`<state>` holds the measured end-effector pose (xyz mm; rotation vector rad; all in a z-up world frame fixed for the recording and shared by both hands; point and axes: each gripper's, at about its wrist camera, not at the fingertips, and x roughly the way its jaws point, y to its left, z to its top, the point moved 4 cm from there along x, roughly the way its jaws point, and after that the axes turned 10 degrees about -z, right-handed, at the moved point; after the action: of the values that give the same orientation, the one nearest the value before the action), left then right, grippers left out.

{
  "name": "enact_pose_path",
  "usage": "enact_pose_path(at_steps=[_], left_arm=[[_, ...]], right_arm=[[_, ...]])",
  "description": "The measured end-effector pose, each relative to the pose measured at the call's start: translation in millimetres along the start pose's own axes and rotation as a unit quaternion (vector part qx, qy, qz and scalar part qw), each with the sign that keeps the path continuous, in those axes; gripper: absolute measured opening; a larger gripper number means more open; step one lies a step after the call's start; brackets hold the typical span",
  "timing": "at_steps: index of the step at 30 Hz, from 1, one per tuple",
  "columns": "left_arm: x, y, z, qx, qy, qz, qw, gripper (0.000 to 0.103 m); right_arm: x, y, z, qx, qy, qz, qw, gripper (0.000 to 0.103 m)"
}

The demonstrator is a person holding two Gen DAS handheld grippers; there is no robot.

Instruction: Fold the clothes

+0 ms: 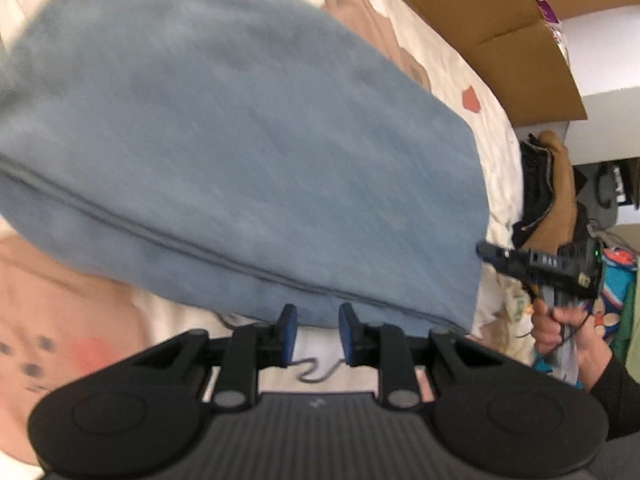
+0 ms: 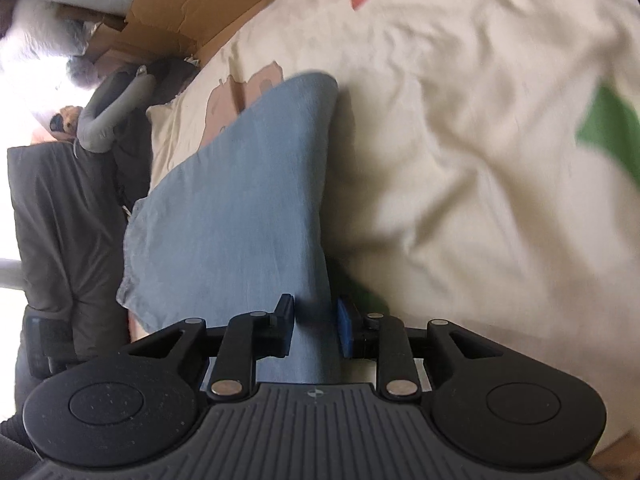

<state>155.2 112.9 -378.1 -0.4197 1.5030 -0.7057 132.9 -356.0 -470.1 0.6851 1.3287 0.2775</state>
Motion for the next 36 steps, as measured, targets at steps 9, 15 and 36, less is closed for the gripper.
enact_pose_path(at_steps=[9,15,36], left_arm=[[-88.8,12.2,24.0,0.011,-0.065,0.106,0.9921,0.039],[-129.3,24.9,31.9,-0.001,-0.105,0.152,0.9828,0.049],[-82.4,128.0,58.2,-0.042,-0.168,0.138,0.9752,0.076]], right_arm=[[8.6,-8.5,-37.8,0.044,0.007,0.048,0.998,0.025],[12.1,-14.3,-52.3,0.053,0.001,0.071,0.996,0.025],[41.4,-1.3,-47.9,0.101,0.008,0.122,0.987,0.028]])
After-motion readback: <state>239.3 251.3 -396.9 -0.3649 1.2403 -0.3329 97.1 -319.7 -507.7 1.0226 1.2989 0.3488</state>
